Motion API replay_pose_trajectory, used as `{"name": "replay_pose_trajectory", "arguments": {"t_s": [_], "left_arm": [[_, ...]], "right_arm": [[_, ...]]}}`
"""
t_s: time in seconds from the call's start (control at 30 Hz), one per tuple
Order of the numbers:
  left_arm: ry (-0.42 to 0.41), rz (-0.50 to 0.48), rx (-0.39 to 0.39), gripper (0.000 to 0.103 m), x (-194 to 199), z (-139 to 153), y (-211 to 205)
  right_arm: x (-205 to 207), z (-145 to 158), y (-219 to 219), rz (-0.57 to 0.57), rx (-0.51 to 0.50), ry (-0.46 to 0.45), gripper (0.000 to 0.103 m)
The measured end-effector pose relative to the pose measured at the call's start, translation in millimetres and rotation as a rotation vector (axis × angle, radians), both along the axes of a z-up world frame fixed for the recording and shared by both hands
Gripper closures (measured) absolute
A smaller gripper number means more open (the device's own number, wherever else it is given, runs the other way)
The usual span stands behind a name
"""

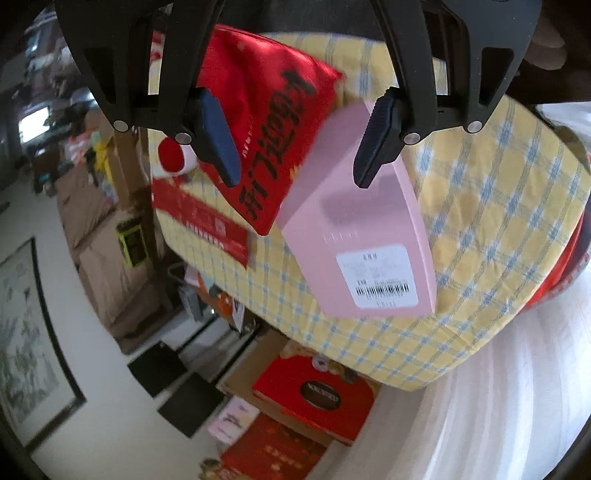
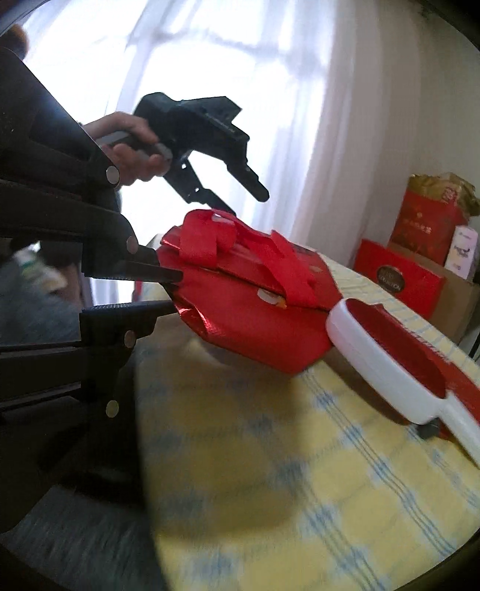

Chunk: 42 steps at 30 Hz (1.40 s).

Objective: Organize objects
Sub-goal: 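Reach the right gripper to the red tissue bag while the left approaches the red printed bag, then close the right gripper on the red mesh bag while the left grips the black-lettered red bag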

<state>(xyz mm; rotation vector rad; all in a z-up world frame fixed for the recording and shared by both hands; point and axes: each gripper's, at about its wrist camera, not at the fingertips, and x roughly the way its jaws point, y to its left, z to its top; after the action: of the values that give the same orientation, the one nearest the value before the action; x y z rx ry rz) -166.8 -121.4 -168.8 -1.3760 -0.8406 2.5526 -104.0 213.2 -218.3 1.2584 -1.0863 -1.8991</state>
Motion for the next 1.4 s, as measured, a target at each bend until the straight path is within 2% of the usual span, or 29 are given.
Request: {"name": "replay_pose_trajectory", "arguments": {"t_s": [0.13, 0.27, 0.5, 0.53, 0.57, 0.6, 0.63, 0.67, 0.73, 0.77, 0.83, 0.9, 1.07, 1.13, 1.17, 1.2, 1.27, 1.4], "left_arm": [[-0.01, -0.049, -0.007, 0.044, 19, 5, 16], [-0.033, -0.106, -0.042, 0.044, 42, 6, 37], [-0.066, -0.155, -0.093, 0.043, 72, 2, 64], [-0.063, -0.151, -0.097, 0.043, 73, 2, 64], [-0.056, -0.141, -0.098, 0.041, 76, 1, 64], [-0.039, -0.119, -0.086, 0.04, 80, 1, 62], [-0.03, -0.097, -0.066, 0.038, 82, -1, 59], [-0.025, -0.082, -0.048, 0.035, 84, -2, 56], [-0.004, -0.059, -0.003, 0.033, 88, -6, 54], [0.0, -0.051, 0.007, 0.029, 88, -9, 54], [0.024, -0.032, 0.012, 0.026, 86, -18, 53], [0.0, -0.005, 0.007, 0.026, 84, -29, 51], [0.055, 0.023, 0.172, 0.026, 77, -44, 39], [0.051, 0.011, 0.216, 0.029, 72, -48, 37], [0.058, -0.002, 0.231, 0.039, 70, -50, 37], [0.063, -0.025, 0.231, 0.054, 67, -50, 39], [0.06, -0.069, 0.212, 0.064, 62, -51, 42], [0.049, -0.088, 0.212, 0.072, 65, -54, 40]], "right_arm": [[16, 5, 33, -0.031, 0.041, 0.003, 0.094], [30, 2, 71, -0.149, 0.068, -0.008, 0.094], [38, 1, 79, -0.185, 0.049, -0.009, 0.094], [40, 2, 79, -0.18, 0.042, -0.004, 0.092], [42, 4, 77, -0.178, 0.035, 0.001, 0.086], [41, 6, 76, -0.177, 0.032, 0.001, 0.081], [42, 7, 76, -0.18, 0.026, -0.001, 0.068], [43, 8, 77, -0.192, 0.013, -0.003, 0.063], [44, 9, 77, -0.204, 0.004, -0.004, 0.061], [44, 10, 76, -0.208, 0.001, -0.005, 0.059], [48, 10, 77, -0.222, -0.004, -0.01, 0.056], [49, 9, 70, -0.238, 0.006, -0.013, 0.056], [47, 8, 43, -0.188, 0.019, 0.003, 0.056], [43, 4, 35, -0.171, 0.024, -0.013, 0.056], [40, 0, 32, -0.162, 0.028, -0.027, 0.056], [39, -2, 31, -0.163, 0.03, -0.035, 0.056], [37, -5, 32, -0.169, 0.031, -0.044, 0.056], [33, -9, 32, -0.175, 0.014, -0.052, 0.056]]}}
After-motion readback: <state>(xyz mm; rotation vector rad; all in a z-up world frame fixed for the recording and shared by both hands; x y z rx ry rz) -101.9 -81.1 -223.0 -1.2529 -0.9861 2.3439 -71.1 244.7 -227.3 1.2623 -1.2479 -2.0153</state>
